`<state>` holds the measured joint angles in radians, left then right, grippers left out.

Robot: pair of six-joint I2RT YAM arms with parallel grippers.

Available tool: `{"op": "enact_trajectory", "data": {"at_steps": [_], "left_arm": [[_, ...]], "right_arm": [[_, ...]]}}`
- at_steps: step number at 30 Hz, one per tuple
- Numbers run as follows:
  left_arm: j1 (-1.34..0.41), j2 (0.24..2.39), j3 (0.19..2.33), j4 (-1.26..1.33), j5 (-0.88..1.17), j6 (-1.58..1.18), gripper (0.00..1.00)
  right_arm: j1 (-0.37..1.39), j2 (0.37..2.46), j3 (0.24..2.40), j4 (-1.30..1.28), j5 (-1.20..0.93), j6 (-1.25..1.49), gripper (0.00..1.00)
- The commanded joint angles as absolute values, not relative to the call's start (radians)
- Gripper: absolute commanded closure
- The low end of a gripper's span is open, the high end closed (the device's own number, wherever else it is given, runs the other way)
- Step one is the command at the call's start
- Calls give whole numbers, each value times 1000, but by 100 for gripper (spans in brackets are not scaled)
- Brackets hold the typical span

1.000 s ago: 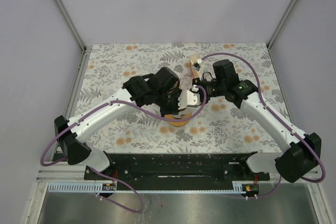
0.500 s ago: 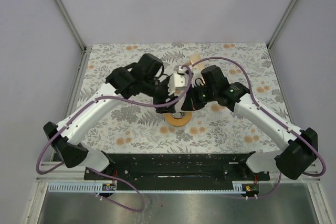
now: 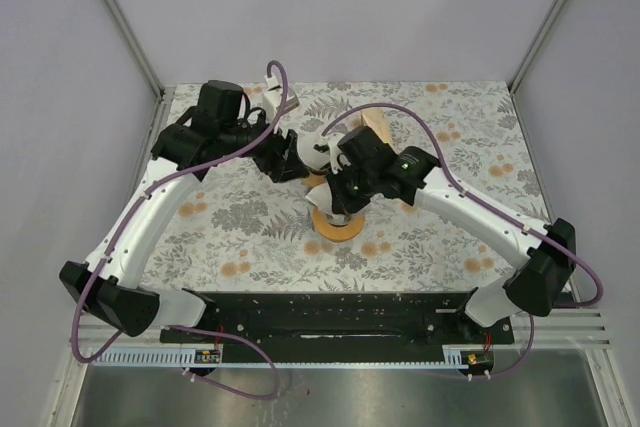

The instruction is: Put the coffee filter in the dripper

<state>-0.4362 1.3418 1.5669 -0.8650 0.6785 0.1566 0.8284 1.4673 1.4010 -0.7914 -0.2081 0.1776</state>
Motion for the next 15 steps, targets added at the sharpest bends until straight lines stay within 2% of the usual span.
{"op": "enact_trajectory", "data": {"at_steps": [1, 6, 15], "left_arm": [[-440, 1312, 1480, -793, 654, 35, 27], [-440, 1292, 1401, -779, 631, -24, 28], [-440, 1296, 1324, -738, 693, -98, 31]], "right_arm": [[906, 1551, 1514, -922, -66, 124, 100], [945, 1626, 1552, -997, -11, 121, 100], [946, 1710, 1549, -976, -14, 132, 100]]}}
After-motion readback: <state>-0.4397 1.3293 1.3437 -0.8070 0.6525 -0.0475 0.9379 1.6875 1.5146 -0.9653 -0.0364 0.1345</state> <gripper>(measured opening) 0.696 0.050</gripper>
